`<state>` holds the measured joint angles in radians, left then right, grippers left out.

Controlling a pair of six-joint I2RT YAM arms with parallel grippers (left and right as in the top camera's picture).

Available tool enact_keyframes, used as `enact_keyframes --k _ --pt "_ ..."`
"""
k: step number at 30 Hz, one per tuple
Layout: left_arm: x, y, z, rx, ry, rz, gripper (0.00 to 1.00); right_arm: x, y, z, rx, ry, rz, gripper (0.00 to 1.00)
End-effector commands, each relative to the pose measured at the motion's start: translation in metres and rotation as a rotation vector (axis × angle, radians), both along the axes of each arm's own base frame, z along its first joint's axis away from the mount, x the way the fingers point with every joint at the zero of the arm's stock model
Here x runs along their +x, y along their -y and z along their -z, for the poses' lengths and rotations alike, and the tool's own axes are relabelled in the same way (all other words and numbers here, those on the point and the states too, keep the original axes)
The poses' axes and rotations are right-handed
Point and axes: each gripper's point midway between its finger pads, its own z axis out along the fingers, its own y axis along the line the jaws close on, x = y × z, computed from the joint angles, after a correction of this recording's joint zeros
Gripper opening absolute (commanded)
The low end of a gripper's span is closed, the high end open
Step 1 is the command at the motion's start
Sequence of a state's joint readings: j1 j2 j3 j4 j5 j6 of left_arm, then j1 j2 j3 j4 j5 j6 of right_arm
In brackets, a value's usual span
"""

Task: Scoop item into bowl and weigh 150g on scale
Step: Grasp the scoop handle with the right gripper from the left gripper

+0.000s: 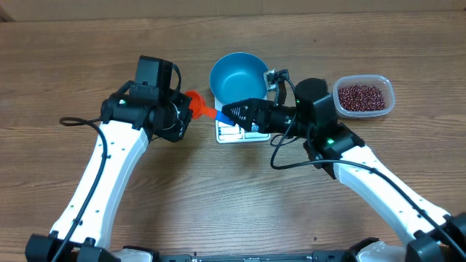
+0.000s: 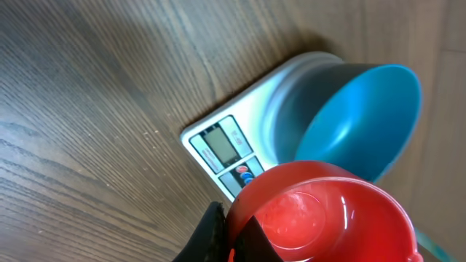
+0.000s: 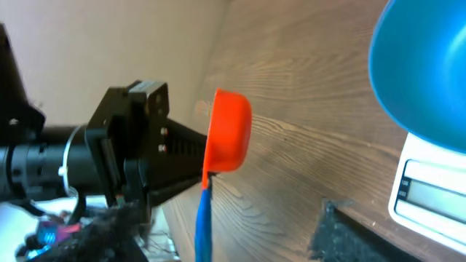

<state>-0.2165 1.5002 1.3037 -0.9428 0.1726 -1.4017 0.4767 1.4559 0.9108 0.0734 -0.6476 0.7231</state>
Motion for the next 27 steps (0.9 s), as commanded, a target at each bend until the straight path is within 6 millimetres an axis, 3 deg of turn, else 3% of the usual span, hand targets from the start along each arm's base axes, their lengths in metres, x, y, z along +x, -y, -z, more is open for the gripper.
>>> enact_keyframes --k 1,5,10,12,27 --pt "-0.002 0.007 0.019 -0.018 -0.078 0.005 0.04 0.001 -0.014 0.005 -0.027 0.023 0.001 0.72" --pt "-0.004 0.008 0.035 -0.012 -0.139 0.011 0.04 -0.003 -0.022 0.007 -0.044 0.03 0.005 0.55" --pt "-0.004 0.011 0.037 -0.026 -0.146 0.016 0.04 -0.002 -0.021 0.016 -0.079 0.007 0.047 0.43" --pt "-0.004 0.011 0.037 -0.027 -0.146 0.017 0.04 0.0 -0.019 0.019 -0.074 -0.037 0.082 0.35" --pt "0.0 0.018 0.034 -0.045 -0.112 0.073 0.04 -0.001 -0.021 0.027 -0.029 -0.181 0.126 0.25"
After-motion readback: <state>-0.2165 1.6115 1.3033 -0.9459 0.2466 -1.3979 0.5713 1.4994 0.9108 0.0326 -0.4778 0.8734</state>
